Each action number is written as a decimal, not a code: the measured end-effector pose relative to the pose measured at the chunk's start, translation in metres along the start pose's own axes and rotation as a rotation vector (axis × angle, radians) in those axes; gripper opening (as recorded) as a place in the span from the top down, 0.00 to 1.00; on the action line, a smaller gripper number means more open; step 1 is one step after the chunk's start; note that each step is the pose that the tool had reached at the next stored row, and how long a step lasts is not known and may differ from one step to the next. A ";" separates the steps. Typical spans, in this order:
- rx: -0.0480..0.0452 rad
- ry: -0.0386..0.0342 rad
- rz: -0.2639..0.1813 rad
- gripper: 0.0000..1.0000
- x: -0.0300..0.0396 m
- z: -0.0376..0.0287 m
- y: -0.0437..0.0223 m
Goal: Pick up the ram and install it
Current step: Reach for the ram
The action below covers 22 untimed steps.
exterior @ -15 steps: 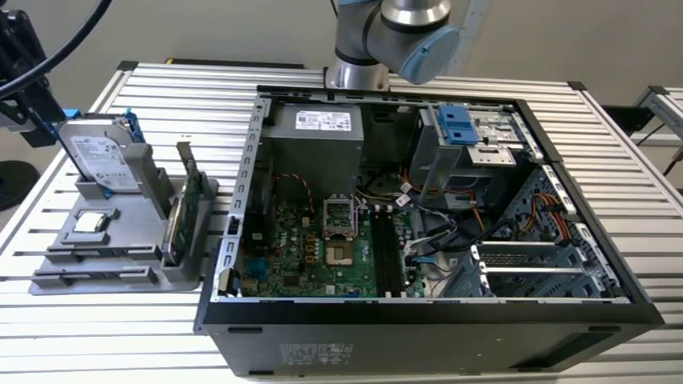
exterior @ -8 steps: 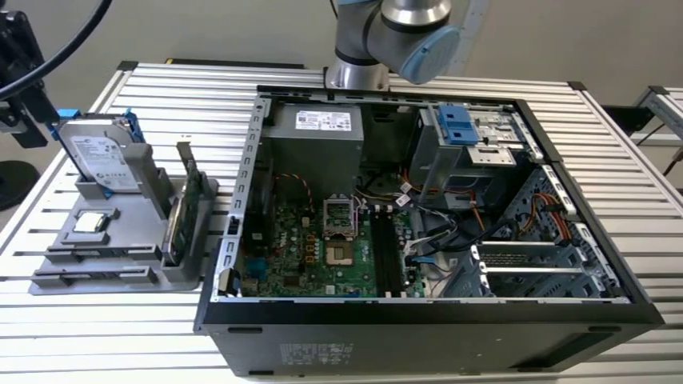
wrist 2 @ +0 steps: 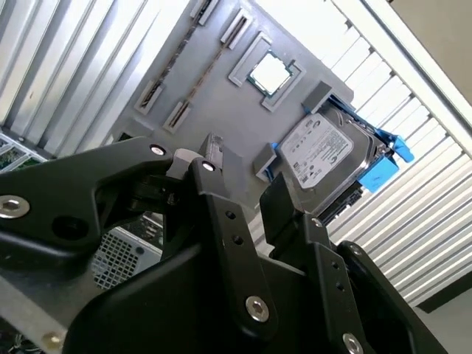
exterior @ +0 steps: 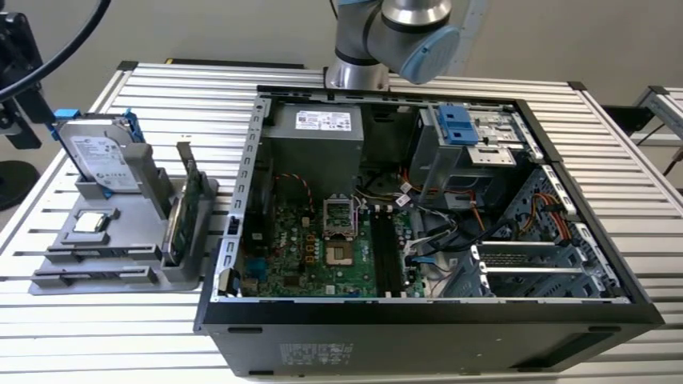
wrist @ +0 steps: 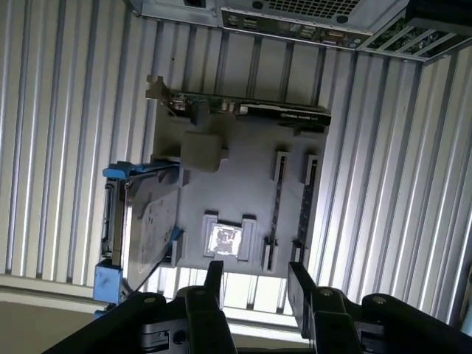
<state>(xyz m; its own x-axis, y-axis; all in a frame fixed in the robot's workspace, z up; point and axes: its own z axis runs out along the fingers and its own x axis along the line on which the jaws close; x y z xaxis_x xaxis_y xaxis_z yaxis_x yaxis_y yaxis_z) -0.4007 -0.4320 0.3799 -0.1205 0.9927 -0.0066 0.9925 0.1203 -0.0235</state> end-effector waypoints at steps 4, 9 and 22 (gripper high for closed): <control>0.0004 0.0008 0.031 0.00 -0.0001 0.0002 0.0000; 0.0003 0.0009 0.032 0.00 -0.0001 0.0004 0.0000; 0.0037 0.0012 0.032 0.00 -0.0032 0.0030 -0.0003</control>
<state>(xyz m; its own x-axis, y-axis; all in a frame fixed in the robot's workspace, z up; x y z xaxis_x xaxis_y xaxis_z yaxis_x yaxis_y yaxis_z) -0.4007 -0.4352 0.3769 -0.0891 0.9960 -0.0062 0.9957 0.0889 -0.0270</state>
